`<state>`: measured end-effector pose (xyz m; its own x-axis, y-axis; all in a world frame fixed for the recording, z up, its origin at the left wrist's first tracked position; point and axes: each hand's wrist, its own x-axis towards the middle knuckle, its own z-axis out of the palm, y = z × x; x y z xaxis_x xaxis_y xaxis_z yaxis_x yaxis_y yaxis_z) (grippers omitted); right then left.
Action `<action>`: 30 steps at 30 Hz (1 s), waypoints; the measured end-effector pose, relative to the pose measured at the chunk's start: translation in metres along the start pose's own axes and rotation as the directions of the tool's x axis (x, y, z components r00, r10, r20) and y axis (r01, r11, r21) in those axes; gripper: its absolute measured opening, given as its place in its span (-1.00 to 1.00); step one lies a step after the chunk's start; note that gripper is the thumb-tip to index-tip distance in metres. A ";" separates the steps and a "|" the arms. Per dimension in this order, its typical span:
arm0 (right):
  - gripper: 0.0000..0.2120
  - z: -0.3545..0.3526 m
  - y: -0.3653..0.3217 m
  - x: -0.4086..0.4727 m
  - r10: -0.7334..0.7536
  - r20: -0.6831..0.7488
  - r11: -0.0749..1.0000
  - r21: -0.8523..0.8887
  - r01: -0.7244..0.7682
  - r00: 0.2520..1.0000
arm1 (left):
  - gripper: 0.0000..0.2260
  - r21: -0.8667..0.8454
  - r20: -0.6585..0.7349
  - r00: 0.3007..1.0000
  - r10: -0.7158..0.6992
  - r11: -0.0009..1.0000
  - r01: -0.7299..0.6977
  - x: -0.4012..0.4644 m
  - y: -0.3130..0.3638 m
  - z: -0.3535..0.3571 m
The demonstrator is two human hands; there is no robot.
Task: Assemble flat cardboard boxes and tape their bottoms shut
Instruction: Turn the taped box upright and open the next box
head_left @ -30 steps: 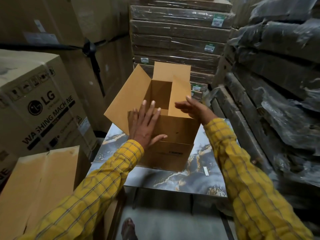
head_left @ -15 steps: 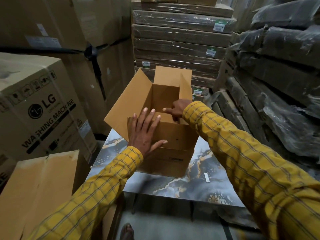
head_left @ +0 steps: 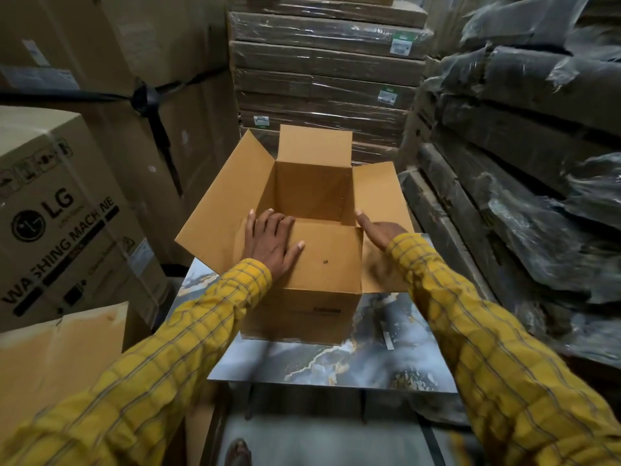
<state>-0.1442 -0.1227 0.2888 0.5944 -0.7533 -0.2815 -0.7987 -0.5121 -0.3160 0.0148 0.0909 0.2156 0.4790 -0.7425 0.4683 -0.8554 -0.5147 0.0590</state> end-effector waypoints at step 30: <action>0.19 0.120 -0.013 0.005 0.137 -0.180 0.955 -0.238 -0.179 0.974 | -0.03 0.149 0.505 0.820 -0.270 0.963 0.226 0.130 -0.106 0.088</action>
<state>-0.1196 -0.0707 0.1824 0.4523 -0.8783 -0.1547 -0.8910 -0.4526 -0.0352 0.1846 0.0112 0.1925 0.7233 -0.6862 -0.0776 -0.6862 -0.7268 0.0315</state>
